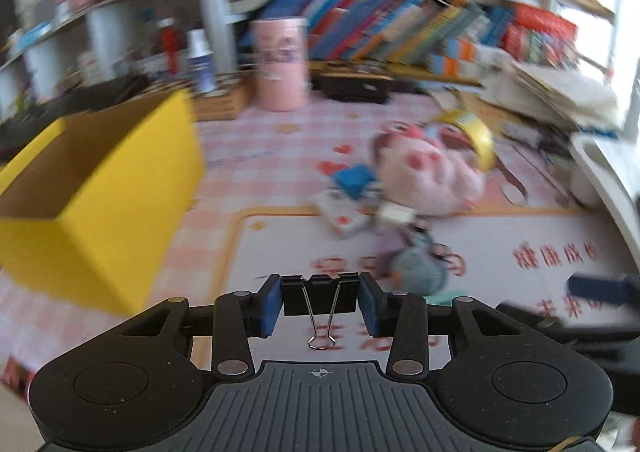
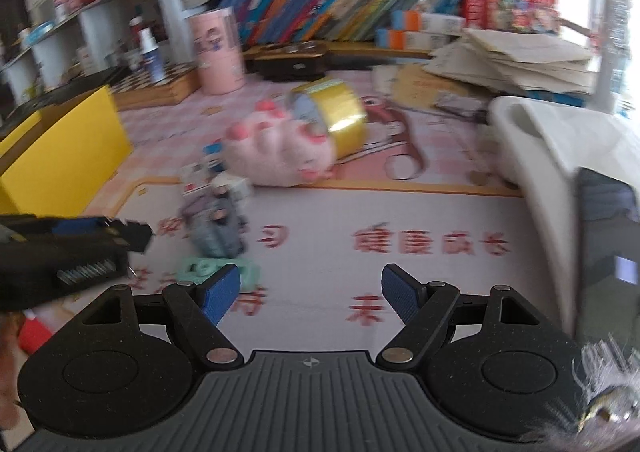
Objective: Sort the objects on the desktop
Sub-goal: 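Grasp the black binder clip with the left tool while the right tool grasps the mint-green crocodile clip, then carry the binder clip and green clip over the yellow box with both tools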
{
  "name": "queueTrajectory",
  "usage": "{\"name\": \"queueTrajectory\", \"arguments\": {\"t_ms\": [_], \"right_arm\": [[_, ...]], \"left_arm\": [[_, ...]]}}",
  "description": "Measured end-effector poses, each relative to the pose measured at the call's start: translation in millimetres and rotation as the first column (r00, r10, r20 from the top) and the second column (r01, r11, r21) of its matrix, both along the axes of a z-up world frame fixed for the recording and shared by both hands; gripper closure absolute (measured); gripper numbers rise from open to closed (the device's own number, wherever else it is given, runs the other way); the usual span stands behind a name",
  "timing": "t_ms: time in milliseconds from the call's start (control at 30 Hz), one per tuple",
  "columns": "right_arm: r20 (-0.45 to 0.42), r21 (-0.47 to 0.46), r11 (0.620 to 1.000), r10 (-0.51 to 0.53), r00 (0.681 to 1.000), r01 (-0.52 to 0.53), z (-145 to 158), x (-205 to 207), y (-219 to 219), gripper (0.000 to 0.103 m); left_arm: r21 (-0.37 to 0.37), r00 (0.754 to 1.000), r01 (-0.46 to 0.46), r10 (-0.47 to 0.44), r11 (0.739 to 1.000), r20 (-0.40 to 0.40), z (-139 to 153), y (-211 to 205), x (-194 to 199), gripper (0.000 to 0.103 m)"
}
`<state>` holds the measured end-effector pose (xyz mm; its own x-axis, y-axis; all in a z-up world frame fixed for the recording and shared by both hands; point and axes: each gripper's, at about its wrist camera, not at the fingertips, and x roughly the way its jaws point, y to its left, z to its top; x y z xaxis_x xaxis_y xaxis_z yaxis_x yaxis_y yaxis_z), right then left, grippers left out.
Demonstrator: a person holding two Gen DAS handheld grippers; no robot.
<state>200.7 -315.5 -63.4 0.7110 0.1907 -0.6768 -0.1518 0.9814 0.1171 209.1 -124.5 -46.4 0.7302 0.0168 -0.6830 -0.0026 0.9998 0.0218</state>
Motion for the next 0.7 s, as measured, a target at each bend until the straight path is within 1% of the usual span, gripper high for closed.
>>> {"name": "queueTrajectory", "arguments": {"t_ms": [133,200,367,433,467,500,700], "right_arm": [[-0.015,-0.002,0.997,0.080,0.997,-0.080,-13.3,7.2,27.4,0.026],[-0.024,-0.004,0.995,0.098,0.995,-0.098,-21.3,11.4,41.1,0.026],[-0.010,-0.022,0.994,0.109,0.994,-0.109,-35.7,19.6,70.2,0.028],[-0.009,-0.035,0.995,0.096,0.995,-0.097,-40.5,22.8,77.7,0.032],[-0.014,-0.043,0.995,0.085,0.996,-0.086,-42.8,24.7,80.1,0.033],[-0.012,-0.050,0.996,0.074,0.997,-0.075,-44.7,25.5,81.8,0.036],[0.015,-0.082,0.994,0.076,0.997,-0.074,-46.3,23.6,82.7,0.037]], "left_arm": [[-0.067,0.995,-0.094,0.095,0.993,0.022,18.7,31.1,-20.6,0.063],[-0.084,0.993,-0.116,0.119,0.990,0.028,25.0,39.9,-28.8,0.063],[-0.054,0.989,-0.143,0.145,0.988,0.031,30.3,46.2,-43.5,0.063],[-0.054,0.988,-0.152,0.153,0.987,0.027,30.9,48.7,-47.1,0.063],[-0.053,0.988,-0.154,0.155,0.987,0.027,31.6,49.8,-48.4,0.063],[-0.051,0.987,-0.154,0.155,0.987,0.029,32.0,50.4,-49.6,0.063],[-0.064,0.989,-0.138,0.141,0.988,0.046,33.6,48.9,-51.1,0.063]]}}
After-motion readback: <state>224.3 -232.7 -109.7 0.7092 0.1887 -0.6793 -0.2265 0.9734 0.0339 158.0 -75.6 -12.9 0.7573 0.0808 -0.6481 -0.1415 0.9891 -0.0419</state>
